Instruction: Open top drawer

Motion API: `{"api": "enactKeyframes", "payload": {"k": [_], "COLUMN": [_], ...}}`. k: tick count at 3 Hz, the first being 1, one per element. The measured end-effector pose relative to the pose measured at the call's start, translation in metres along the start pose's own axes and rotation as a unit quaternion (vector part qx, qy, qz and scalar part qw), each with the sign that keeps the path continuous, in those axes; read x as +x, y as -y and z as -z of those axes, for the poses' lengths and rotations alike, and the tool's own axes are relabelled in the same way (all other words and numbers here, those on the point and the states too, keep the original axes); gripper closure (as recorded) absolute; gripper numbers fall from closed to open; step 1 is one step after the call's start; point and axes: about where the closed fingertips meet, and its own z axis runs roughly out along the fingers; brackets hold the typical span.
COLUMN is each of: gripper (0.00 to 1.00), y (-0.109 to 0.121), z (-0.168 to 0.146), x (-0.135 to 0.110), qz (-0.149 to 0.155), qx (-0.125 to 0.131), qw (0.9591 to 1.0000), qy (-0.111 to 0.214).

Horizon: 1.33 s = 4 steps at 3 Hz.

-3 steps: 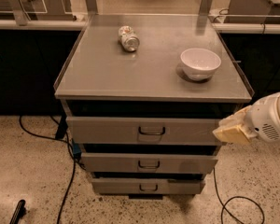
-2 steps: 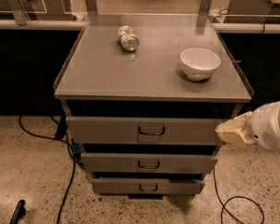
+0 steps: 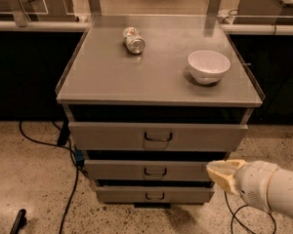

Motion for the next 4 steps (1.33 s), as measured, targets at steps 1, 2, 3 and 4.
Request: {"api": "enactKeyframes", "payload": {"k": [1,2,3,4], "gripper": [1.00,1.00,1.00,1.00], "y": [0.008,0.008,0.016,0.037], "z": [-0.004,-0.003,-0.023,-0.052], "x": [-0.006,-0.007,-0.009,-0.026], "qz": [-0.014,-0.013,-0.006,0.005], "qx": [0.024,0.025,0.026,0.042], "qw": [0.9988,0.9988,0.9983,0.9961], "qy": [0.040,0.040,0.052,0.078]}}
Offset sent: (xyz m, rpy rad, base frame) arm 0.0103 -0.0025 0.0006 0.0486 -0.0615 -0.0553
